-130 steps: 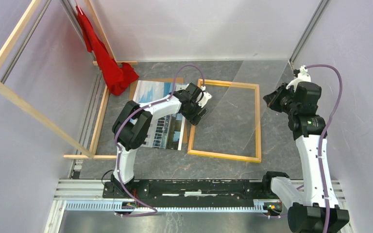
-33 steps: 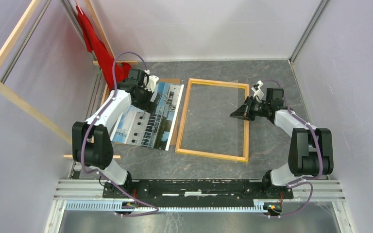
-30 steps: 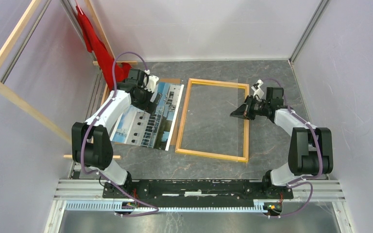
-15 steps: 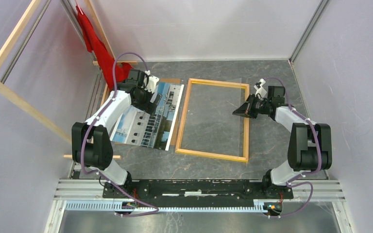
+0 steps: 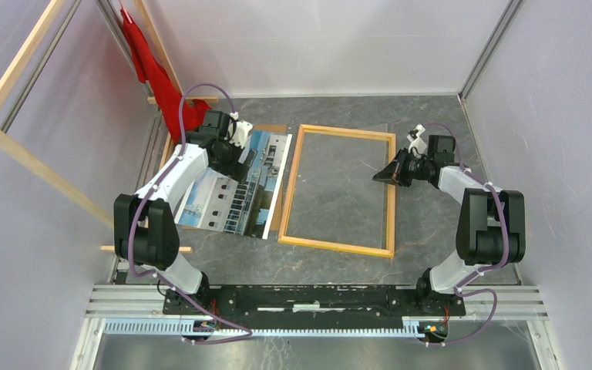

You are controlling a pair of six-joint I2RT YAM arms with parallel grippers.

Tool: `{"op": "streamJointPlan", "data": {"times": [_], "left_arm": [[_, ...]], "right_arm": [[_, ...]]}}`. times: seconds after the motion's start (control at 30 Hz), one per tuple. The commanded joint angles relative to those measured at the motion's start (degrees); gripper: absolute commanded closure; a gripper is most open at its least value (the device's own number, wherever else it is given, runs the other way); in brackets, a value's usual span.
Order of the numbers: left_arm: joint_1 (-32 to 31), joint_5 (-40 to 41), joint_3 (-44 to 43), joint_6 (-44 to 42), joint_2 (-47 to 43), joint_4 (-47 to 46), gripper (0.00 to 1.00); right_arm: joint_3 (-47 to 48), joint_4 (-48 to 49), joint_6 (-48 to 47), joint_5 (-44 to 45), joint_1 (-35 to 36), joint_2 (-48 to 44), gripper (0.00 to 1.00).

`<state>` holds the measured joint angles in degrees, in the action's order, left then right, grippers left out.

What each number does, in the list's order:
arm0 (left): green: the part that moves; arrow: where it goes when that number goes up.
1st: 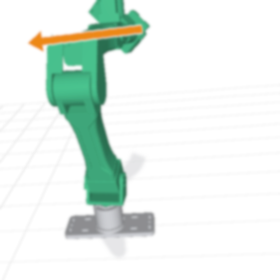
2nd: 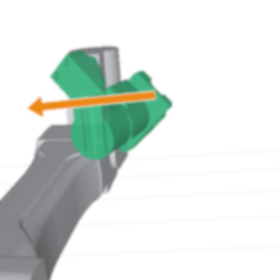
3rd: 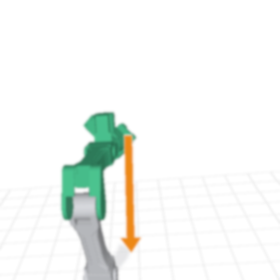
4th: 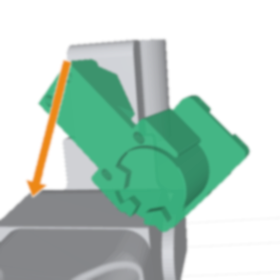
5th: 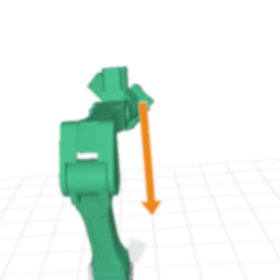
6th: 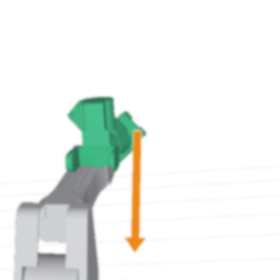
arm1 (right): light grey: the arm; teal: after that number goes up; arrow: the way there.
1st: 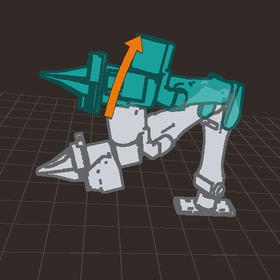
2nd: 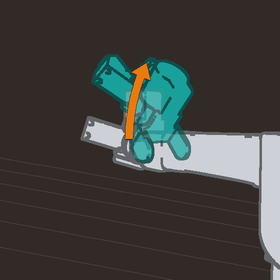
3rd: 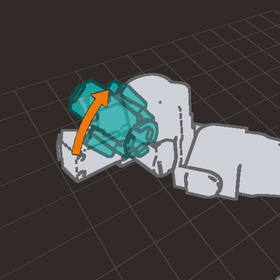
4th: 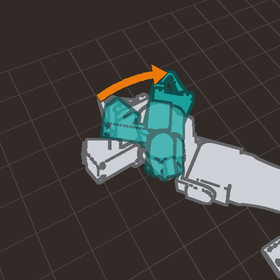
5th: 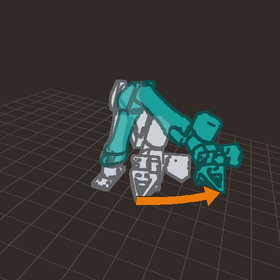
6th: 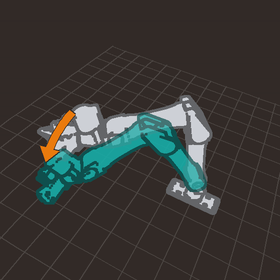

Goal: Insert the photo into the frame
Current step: Place the photo frame item in the photo frame.

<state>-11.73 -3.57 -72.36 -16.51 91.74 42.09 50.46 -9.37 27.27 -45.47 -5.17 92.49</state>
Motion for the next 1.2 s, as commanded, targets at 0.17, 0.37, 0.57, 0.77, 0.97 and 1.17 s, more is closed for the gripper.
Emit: {"op": "streamJointPlan", "data": {"times": [0.17, 0.37, 0.57, 0.77, 0.97, 1.17], "left_arm": [[-0.2, -1.1, 0.6, -1.9, -1.6, -1.2, 0.0], [-0.2, -1.1, 0.6, -1.8, -1.7, -1.2, 0.0], [-0.2, -1.2, 0.6, -1.7, -1.3, -1.2, 0.0], [-0.2, -1.2, 0.5, -1.8, -1.2, -1.2, 0.0], [-0.2, -1.4, 0.4, -1.8, -1.4, -1.2, 0.0], [-0.2, -1.6, 0.3, -1.9, -1.3, -1.2, 0.0]], "right_arm": [[1.8, 3.5, -0.3, 1.0, -0.9, 0.1, 1.0], [1.8, 3.2, -0.5, 1.3, -1.8, 0.3, 1.0], [-0.1, 4.7, 0.3, 1.6, -2.0, -0.2, 1.0], [-0.6, 5.3, 0.4, 1.4, -2.0, -0.2, 1.0], [2.3, 1.1, -2.8, 0.0, -2.1, 1.7, 1.0], [4.7, -4.1, -6.6, 0.7, -2.1, 2.2, 1.0]]}}
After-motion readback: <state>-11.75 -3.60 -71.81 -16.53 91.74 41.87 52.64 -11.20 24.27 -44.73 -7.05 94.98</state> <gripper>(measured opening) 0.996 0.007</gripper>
